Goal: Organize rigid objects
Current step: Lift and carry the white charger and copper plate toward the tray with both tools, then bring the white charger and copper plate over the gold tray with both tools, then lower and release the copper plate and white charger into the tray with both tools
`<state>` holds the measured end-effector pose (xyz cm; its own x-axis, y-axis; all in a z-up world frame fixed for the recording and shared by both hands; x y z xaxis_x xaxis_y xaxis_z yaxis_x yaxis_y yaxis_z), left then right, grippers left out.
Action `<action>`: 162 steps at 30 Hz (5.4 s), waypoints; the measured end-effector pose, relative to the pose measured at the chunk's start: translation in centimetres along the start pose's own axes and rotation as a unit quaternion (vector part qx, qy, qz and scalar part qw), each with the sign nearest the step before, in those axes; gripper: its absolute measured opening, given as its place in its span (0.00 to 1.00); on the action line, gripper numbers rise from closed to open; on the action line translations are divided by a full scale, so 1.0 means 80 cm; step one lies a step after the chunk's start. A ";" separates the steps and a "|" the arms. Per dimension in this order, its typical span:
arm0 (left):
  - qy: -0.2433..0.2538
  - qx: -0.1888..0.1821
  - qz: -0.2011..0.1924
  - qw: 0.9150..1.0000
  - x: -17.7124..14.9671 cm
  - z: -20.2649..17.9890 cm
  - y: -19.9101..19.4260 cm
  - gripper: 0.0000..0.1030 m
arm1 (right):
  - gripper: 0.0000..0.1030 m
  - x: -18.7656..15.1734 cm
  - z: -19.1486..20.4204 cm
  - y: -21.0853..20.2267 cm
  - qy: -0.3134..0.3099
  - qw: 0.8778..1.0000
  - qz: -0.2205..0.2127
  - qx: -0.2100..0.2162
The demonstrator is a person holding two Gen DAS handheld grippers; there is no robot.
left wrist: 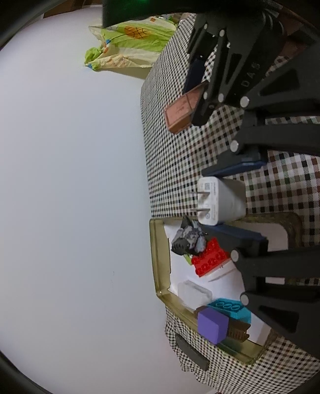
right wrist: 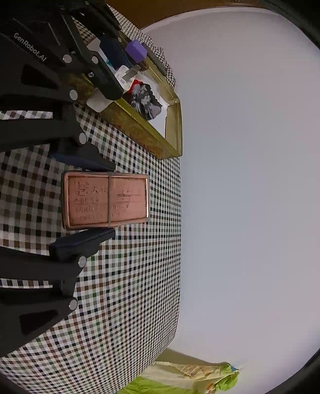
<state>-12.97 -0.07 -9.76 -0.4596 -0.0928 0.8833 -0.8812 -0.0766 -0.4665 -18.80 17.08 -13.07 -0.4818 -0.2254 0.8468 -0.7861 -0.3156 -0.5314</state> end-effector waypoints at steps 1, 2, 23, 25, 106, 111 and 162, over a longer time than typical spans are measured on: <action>0.003 0.001 -0.002 1.000 0.000 -0.001 -0.001 0.36 | 0.47 0.000 0.003 0.000 -0.002 1.000 -0.001 0.002; 0.005 0.000 -0.005 1.000 0.000 -0.002 -0.003 0.36 | 0.47 0.000 0.005 -0.001 -0.003 1.000 -0.002 0.004; 0.019 0.010 -0.050 0.999 0.000 0.008 -0.036 0.36 | 0.47 0.002 0.020 -0.023 0.001 0.999 -0.038 0.007; 0.014 0.019 -0.054 0.998 -0.002 0.015 -0.040 0.36 | 0.47 0.002 0.023 -0.025 -0.002 0.999 -0.042 0.009; -0.070 0.097 -0.045 0.992 -0.015 0.161 -0.072 0.36 | 0.47 0.014 0.143 -0.059 -0.087 0.992 -0.063 0.063; -0.063 0.103 -0.037 0.992 -0.015 0.162 -0.068 0.36 | 0.47 0.013 0.152 -0.055 -0.092 0.991 -0.056 0.077; 0.008 0.100 0.108 0.989 0.011 0.171 0.026 0.95 | 0.77 0.077 0.136 -0.004 -0.082 0.991 0.007 0.110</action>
<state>-13.70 -13.89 -10.56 -0.6375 -0.1129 0.7621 -0.7237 -0.2515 -0.6426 -17.29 5.74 -7.92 -0.4090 -0.3716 0.8335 -0.6684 -0.4998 -0.5508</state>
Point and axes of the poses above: each gripper's, at about its wrist camera, not at the fingertips, and y roughly the way its jaws point, z to its left, x to its top, the point moved 6 cm from there along y, roughly the way its jaws point, and after that the axes turned 5 degrees about -y, right-handed, at the moved point
